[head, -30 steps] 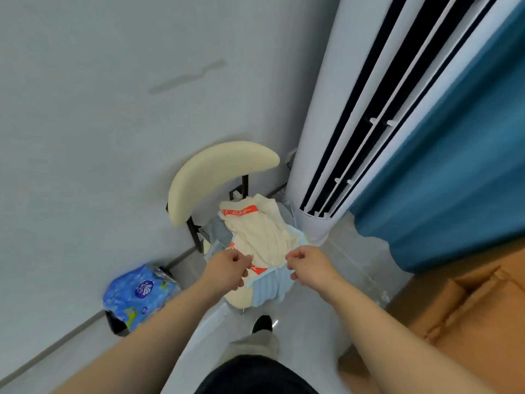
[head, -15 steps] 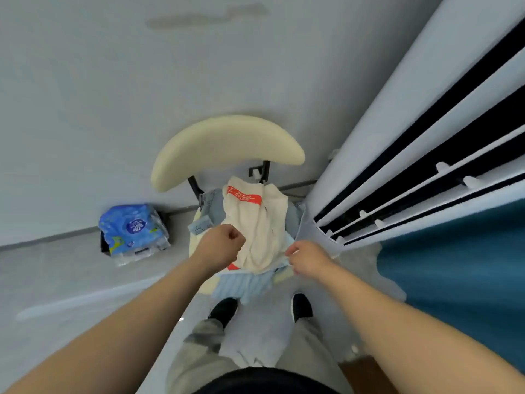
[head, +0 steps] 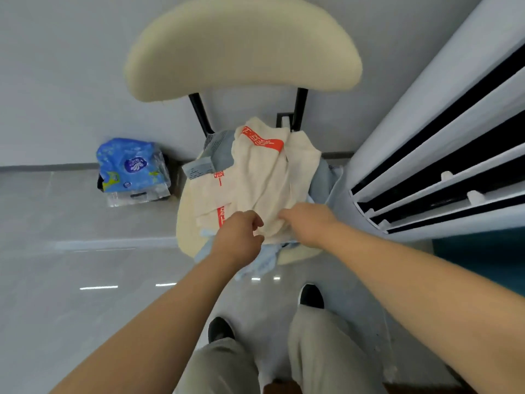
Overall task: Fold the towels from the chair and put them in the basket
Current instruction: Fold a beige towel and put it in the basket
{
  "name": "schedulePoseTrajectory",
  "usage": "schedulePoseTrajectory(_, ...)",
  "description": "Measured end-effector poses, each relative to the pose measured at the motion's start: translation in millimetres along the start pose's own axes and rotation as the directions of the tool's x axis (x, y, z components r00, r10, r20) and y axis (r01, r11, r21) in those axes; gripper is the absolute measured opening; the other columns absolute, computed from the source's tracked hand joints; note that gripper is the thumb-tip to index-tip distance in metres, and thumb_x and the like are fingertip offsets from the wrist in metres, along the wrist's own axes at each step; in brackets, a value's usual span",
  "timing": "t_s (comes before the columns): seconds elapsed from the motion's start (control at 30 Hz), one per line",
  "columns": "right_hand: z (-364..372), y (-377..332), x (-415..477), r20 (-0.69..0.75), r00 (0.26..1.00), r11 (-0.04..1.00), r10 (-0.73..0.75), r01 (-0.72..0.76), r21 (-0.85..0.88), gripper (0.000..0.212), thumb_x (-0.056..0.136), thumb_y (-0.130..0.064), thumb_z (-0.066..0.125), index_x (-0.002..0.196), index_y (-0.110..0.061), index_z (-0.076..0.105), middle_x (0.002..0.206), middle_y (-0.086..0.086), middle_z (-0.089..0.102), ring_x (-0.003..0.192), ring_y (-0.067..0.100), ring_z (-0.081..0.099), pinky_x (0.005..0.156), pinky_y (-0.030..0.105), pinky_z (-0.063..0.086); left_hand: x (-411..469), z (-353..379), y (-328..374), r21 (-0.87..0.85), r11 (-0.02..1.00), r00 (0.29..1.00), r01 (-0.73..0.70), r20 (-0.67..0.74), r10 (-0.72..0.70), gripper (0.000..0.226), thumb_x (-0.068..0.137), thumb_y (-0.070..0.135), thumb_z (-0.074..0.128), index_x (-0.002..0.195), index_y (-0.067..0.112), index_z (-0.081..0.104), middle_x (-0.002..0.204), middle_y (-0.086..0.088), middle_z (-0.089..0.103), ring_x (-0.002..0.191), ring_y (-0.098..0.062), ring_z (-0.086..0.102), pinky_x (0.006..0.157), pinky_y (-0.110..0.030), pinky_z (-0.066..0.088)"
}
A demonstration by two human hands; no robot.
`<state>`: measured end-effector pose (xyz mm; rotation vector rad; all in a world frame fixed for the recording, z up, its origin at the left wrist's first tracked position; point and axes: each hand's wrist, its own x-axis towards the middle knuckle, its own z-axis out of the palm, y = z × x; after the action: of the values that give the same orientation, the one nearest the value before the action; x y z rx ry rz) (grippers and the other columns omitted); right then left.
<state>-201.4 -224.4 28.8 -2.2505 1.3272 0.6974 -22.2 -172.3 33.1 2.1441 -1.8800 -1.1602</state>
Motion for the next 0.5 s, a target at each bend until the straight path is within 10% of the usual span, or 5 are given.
schedulePoseTrajectory(0.27, 27.7, 3.6, 6.6, -0.468, 0.884, 0.989, -0.017, 0.082, 0.12, 0.016, 0.102, -0.038, 0.041, 0.097, -0.024, 0.048, 0.1, 0.003, 0.063, 0.088, 0.027, 0.058, 0.064, 0.036, 0.04, 22.5, 73.4, -40.3, 0.263, 0.96, 0.912, -0.095, -0.363, 0.19, 0.042, 0.09, 0.053, 0.061, 0.108, 0.014, 0.059, 0.108, -0.007, 0.054, 0.103, -0.028, 0.052, 0.082, -0.039, 0.046)
schedulePoseTrajectory(0.5, -68.2, -25.1, -95.3, -0.855, 0.511, 0.934, 0.087, 0.257, 0.249, 0.019, 0.103, -0.031, 0.044, 0.109, -0.014, 0.052, 0.102, 0.016, 0.067, 0.096, 0.038, 0.061, 0.072, 0.037, 0.042, -53.0, -13.3, 29.4, 0.158, 0.966, 0.671, -0.204, -0.696, 0.256, 0.025, 0.092, 0.032, 0.059, 0.083, 0.014, 0.046, 0.087, -0.008, 0.055, 0.087, -0.031, 0.052, 0.066, -0.038, 0.038)
